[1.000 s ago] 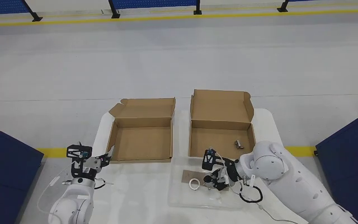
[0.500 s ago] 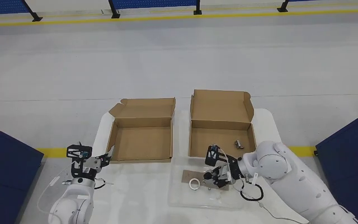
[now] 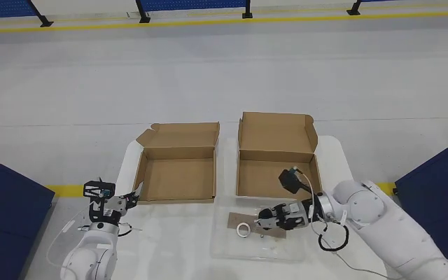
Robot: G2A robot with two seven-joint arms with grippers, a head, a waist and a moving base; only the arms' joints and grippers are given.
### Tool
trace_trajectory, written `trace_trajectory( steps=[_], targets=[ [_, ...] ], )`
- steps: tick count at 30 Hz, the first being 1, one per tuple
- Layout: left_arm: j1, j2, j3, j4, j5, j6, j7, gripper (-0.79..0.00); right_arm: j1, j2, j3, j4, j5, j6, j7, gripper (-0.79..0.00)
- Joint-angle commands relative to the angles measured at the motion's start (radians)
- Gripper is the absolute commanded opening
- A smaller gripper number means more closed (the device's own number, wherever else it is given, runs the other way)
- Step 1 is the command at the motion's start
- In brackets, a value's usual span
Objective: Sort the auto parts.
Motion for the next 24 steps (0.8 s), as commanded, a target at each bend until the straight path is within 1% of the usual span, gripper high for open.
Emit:
trace_trajectory(
  steps=[1,7,16,17,19,21,24],
  targets=[
    [0.000,0.000,0.000,0.000,0.000,0.000,0.000,0.000,0.011,0.015,-0.025,-0.008,0.060,-0.020,-0.020,-0.785],
    [0.000,0.000,0.000,0.000,0.000,0.000,0.000,0.000,0.069,0.048,-0.107,-0.024,0.166,-0.059,-0.059,-0.785],
    [0.000,0.000,0.000,0.000,0.000,0.000,0.000,0.000,0.069,0.048,-0.107,-0.024,0.166,-0.059,-0.059,-0.785],
    [0.000,0.000,0.000,0.000,0.000,0.000,0.000,0.000,0.064,0.047,-0.104,-0.031,0.174,-0.055,-0.080,-0.785],
    [0.000,0.000,0.000,0.000,0.000,0.000,0.000,0.000,0.057,0.048,-0.092,-0.040,0.181,-0.062,-0.081,-0.785],
    [0.000,0.000,0.000,0.000,0.000,0.000,0.000,0.000,0.045,0.048,-0.087,-0.073,0.266,-0.091,-0.091,-0.785],
    [0.000,0.000,0.000,0.000,0.000,0.000,0.000,0.000,0.044,0.052,-0.091,-0.143,0.375,-0.094,-0.094,-0.785]
  ],
)
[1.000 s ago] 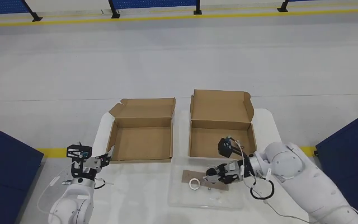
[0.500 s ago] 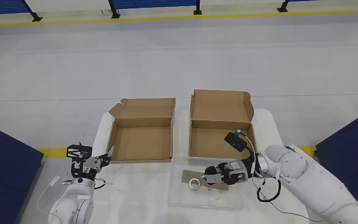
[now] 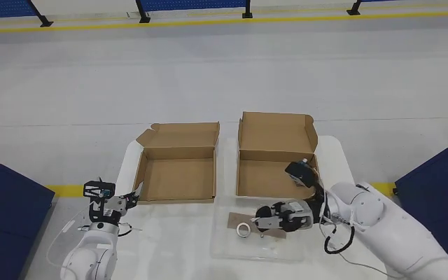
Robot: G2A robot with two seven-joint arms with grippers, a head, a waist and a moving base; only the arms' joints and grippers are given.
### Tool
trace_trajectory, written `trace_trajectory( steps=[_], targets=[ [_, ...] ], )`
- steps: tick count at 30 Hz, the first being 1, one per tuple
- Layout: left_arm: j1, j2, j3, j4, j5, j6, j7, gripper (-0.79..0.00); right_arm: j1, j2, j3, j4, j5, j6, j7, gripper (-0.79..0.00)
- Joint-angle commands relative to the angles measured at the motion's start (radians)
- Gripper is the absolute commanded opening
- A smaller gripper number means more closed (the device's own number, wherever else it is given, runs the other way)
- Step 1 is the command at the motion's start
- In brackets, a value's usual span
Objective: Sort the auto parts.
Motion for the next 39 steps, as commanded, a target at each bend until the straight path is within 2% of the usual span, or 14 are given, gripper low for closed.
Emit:
trace_trajectory(
  steps=[1,12,23,26,29,39],
  targets=[
    [0.000,0.000,0.000,0.000,0.000,0.000,0.000,0.000,0.008,0.003,-0.006,-0.053,0.074,0.007,0.006,-0.785],
    [0.000,0.000,0.000,0.000,0.000,0.000,0.000,0.000,0.064,-0.009,-0.026,-0.149,0.365,0.054,0.053,-0.785],
    [0.000,0.000,0.000,0.000,0.000,0.000,0.000,0.000,0.064,-0.009,-0.026,-0.149,0.365,0.054,0.053,-0.785],
    [0.000,0.000,0.000,0.000,0.000,0.000,0.000,0.000,0.035,-0.019,-0.030,-0.175,0.422,0.044,0.006,-0.785],
    [0.000,0.000,0.000,0.000,0.000,0.000,0.000,0.000,0.016,-0.030,-0.028,-0.177,0.523,0.027,0.026,-0.785],
    [0.000,0.000,0.000,0.000,0.000,0.000,0.000,0.000,-0.028,-0.080,0.026,-0.212,0.752,0.095,0.095,-0.785]
  ],
)
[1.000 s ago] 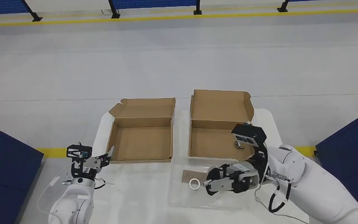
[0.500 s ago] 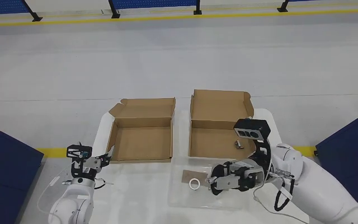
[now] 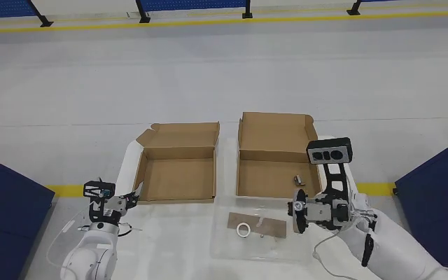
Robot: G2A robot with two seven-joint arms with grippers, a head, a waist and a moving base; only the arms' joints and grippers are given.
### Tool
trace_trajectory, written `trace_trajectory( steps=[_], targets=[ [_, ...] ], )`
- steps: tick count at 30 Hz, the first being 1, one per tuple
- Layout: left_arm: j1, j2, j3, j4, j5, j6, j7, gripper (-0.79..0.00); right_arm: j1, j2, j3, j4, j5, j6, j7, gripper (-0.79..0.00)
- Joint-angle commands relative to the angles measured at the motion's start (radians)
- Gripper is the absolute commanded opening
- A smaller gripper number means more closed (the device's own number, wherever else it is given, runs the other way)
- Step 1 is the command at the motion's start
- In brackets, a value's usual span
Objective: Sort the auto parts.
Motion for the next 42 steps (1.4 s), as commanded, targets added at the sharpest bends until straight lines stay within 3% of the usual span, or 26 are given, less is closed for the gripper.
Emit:
trace_trajectory(
  steps=[1,4,14,26,42],
  targets=[
    [0.000,0.000,0.000,0.000,0.000,0.000,0.000,0.000,-0.012,-0.013,0.013,-0.003,0.041,0.015,0.015,-0.785],
    [0.000,0.000,0.000,0.000,0.000,0.000,0.000,0.000,-0.025,-0.032,0.035,-0.002,0.077,0.037,0.037,-0.785],
    [0.000,0.000,0.000,0.000,0.000,0.000,0.000,0.000,-0.032,-0.038,0.038,-0.030,0.090,0.065,0.008,-0.785],
    [0.000,0.000,0.000,0.000,0.000,0.000,0.000,0.000,-0.077,-0.093,0.048,-0.074,0.310,0.131,0.048,-0.785],
    [0.000,0.000,0.000,0.000,0.000,0.000,0.000,0.000,-0.094,-0.115,0.077,-0.096,0.262,0.193,-0.008,-0.785]
  ],
)
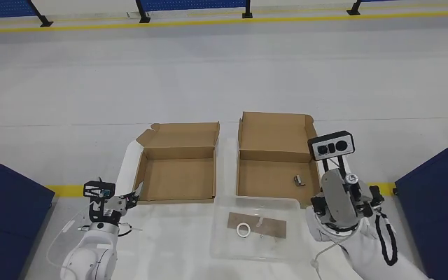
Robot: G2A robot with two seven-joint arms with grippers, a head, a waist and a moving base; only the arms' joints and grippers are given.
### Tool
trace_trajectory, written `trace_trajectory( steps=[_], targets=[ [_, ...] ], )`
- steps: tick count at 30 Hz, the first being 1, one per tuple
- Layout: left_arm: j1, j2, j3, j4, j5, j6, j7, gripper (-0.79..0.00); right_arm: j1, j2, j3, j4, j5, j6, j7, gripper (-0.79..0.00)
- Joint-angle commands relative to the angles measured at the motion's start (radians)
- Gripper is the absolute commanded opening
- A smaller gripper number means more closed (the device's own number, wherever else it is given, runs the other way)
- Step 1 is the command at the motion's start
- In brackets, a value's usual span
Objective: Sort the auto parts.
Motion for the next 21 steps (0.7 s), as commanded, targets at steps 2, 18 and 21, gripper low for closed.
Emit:
trace_trajectory(
  steps=[2,18,21],
  targets=[
    [0.000,0.000,0.000,0.000,0.000,0.000,0.000,0.000,-0.009,-0.007,0.013,-0.007,-0.047,0.021,-0.027,-0.785],
    [0.000,0.000,0.000,0.000,0.000,0.000,0.000,0.000,-0.049,-0.043,0.059,-0.013,-0.166,0.090,-0.050,-0.785],
    [0.000,0.000,0.000,0.000,0.000,0.000,0.000,0.000,-0.057,-0.054,0.059,-0.014,-0.130,0.086,-0.036,-0.785]
  ],
)
